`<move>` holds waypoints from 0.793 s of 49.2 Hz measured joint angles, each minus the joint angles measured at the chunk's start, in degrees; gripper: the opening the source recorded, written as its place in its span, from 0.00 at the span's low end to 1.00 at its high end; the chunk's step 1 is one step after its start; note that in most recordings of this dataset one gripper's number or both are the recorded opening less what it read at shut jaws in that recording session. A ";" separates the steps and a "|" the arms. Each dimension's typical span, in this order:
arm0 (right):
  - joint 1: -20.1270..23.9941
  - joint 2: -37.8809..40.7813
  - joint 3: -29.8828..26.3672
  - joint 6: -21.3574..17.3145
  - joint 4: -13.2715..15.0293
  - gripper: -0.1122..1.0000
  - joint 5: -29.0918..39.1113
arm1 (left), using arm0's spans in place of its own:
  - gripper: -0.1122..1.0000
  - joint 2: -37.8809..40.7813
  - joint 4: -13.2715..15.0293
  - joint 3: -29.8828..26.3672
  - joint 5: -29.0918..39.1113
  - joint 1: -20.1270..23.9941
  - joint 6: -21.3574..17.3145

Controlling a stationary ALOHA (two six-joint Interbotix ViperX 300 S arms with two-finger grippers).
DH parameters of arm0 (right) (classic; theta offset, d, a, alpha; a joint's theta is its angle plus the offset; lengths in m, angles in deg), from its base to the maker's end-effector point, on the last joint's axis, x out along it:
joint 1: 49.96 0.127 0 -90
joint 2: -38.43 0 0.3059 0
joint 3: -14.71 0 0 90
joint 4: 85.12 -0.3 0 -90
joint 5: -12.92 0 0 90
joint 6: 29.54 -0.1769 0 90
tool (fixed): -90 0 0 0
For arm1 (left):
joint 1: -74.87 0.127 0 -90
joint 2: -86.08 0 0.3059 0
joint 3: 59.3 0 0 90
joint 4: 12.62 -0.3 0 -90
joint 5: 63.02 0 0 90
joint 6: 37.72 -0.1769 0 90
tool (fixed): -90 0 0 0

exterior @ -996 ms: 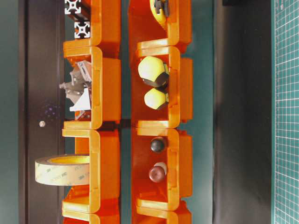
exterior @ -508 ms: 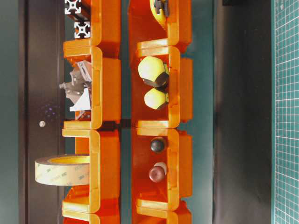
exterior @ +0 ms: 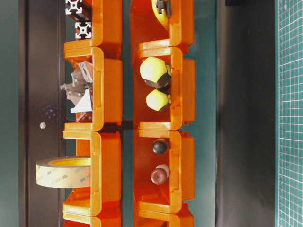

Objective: Pick scraper from container rack with left arm.
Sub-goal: 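Pull the scraper out of the rack with the left gripper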

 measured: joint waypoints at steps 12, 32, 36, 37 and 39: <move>0.00 -0.18 0.00 0.00 0.00 0.11 0.00 | 0.29 0.09 0.00 -6.24 7.12 -8.70 0.00; -0.35 -0.62 0.00 0.00 0.09 0.11 0.00 | 0.28 0.70 0.00 -17.58 15.64 -21.71 -10.28; -0.35 -0.70 0.00 0.00 0.09 0.11 0.09 | 0.28 2.64 0.00 -20.48 17.05 -23.55 -14.85; -0.35 -0.70 0.00 0.00 0.00 0.11 0.00 | 0.28 3.08 0.09 -21.09 17.05 -23.91 -15.82; -0.35 -0.79 0.00 0.00 0.09 0.11 0.26 | 0.28 4.22 0.00 -22.50 16.96 -24.52 -17.93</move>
